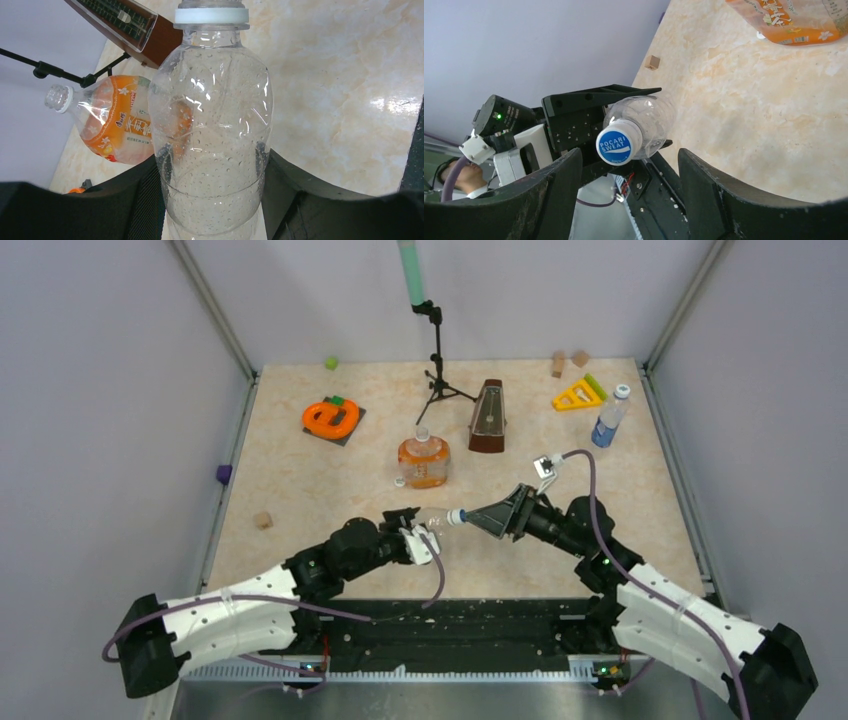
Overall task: Unscrew the bottle caps
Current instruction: Unscrew the bottle cap from the plastic bottle.
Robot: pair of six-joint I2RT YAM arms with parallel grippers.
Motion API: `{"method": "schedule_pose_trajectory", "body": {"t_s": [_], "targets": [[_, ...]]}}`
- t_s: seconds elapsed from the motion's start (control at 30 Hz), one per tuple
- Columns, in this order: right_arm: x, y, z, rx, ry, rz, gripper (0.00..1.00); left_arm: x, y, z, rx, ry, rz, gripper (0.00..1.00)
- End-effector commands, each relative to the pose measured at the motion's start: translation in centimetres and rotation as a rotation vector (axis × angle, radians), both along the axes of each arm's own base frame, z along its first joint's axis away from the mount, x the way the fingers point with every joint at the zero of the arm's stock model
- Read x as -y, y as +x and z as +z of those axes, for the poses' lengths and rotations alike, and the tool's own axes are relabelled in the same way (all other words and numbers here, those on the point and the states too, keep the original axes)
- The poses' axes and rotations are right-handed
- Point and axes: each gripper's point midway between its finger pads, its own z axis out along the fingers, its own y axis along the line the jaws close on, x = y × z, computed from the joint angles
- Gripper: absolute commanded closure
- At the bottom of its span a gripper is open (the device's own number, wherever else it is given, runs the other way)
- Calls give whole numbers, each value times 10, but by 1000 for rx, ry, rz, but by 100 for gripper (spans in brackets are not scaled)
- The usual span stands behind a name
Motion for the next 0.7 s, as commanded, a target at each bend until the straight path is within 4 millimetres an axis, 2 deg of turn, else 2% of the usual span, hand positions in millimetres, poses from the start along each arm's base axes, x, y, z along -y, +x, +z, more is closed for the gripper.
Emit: {"method": "schedule_pose_trajectory", "body": {"t_s": [0.0, 0.13, 0.23, 0.33, 0.67], "targets": [[-8, -2, 29, 37, 83, 31, 32, 6, 8, 23, 59, -23, 22, 100], [-12, 0, 22, 24, 55, 35, 34, 8, 7, 21, 57, -8, 12, 100], [-15, 3, 16, 8, 38, 32, 42, 10, 7, 20, 52, -2, 6, 100], [-18, 5, 7, -14, 2, 38, 46, 11, 5, 18, 42, 1, -1, 100], [-23, 0, 4, 4, -9, 85, 60, 13, 4, 10, 23, 21, -12, 100]]}}
